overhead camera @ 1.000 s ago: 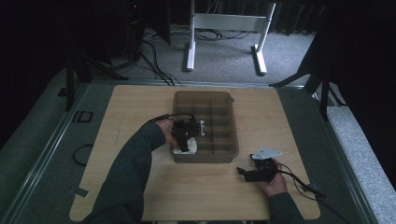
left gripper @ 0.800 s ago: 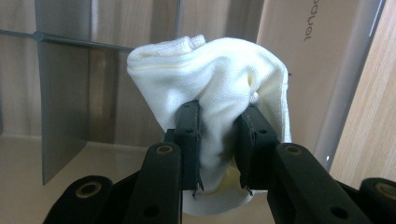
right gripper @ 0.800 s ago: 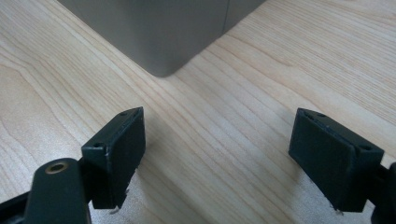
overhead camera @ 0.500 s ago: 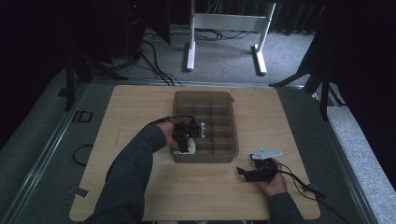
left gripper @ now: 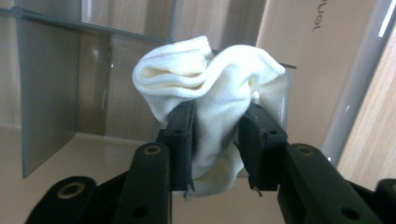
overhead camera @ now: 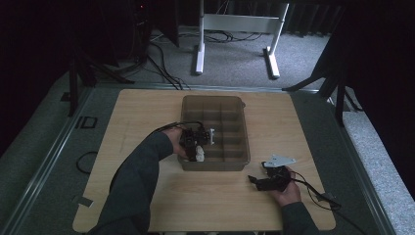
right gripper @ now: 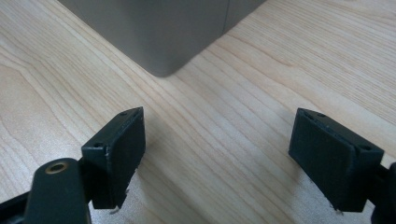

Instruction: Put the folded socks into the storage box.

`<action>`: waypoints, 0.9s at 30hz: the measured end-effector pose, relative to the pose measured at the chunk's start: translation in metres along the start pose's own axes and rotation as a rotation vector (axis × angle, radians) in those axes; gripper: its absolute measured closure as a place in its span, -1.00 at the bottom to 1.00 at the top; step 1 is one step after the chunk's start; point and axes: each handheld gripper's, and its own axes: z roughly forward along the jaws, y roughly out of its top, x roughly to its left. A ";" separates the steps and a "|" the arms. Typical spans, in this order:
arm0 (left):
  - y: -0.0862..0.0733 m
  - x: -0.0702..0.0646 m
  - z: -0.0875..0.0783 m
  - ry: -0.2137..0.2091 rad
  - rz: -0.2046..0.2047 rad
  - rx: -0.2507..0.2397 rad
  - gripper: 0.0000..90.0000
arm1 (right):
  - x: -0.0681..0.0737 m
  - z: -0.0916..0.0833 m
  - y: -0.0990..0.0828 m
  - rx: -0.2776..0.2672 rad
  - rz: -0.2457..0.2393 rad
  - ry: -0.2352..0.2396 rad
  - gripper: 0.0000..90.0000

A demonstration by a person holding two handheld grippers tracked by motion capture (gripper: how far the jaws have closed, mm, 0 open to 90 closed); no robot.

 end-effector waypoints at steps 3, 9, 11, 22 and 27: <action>-0.003 0.000 -0.005 0.005 -0.006 -0.015 0.29 | 0.000 0.000 0.000 0.000 0.000 0.000 -0.59; -0.007 -0.002 -0.013 0.026 -0.010 -0.037 0.24 | 0.000 0.000 0.000 0.000 0.000 0.000 -0.59; -0.008 -0.002 -0.016 0.037 -0.008 -0.044 0.27 | 0.000 0.000 0.000 0.000 0.000 0.000 -0.59; -0.010 -0.005 -0.022 0.068 0.005 -0.055 0.58 | 0.000 0.000 0.000 0.000 0.000 0.000 -0.59; -0.010 -0.005 -0.022 0.079 0.013 -0.068 0.75 | 0.000 0.000 0.000 0.000 -0.001 0.000 -0.59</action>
